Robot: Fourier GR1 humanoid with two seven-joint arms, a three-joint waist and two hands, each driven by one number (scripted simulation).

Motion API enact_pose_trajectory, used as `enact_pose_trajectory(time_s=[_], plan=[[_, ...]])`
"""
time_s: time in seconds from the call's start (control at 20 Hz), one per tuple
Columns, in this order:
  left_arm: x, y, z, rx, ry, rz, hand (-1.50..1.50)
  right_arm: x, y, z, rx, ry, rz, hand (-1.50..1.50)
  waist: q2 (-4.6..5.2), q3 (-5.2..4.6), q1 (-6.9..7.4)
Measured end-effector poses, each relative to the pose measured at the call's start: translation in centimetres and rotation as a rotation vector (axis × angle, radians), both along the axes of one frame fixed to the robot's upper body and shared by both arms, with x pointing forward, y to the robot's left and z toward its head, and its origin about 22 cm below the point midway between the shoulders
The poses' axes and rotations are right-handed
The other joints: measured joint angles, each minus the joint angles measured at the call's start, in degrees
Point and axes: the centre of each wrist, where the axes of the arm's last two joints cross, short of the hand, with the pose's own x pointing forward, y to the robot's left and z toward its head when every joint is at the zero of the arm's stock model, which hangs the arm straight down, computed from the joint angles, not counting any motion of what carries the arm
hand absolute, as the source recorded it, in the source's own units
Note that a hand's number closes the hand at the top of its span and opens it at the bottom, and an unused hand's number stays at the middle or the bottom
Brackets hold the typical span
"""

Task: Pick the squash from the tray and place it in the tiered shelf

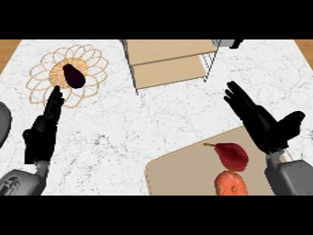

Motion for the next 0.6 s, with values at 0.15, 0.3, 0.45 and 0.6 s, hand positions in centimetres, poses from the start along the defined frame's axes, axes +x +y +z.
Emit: enact_pose_trajectory(time_s=[0.15,0.3,0.45,0.6], plan=[[-0.2,0.4,-0.5,-0.04,0.072,0.008,0.0,-0.3,-2.7,1.5,-0.032,-0.094,0.003,1.5,0.29,-0.12,0.24],[-1.2,1.3,-2.0,-0.116,0.212,0.039,0.0,-0.2,-6.8,4.2,-0.086,-0.26,0.01,1.5,0.44,-0.12,-0.1],[-2.0,1.5,-3.1,-0.194,0.321,0.041,0.0,-1.0,-11.6,4.8,-0.351,-0.225,-0.062,1.5,0.82,-0.36,-0.21],[-2.3,1.4,-3.4,-0.251,0.394,0.019,0.0,-2.2,-15.9,2.8,-0.372,-0.181,-0.075,-1.5,0.91,-0.23,0.68]])
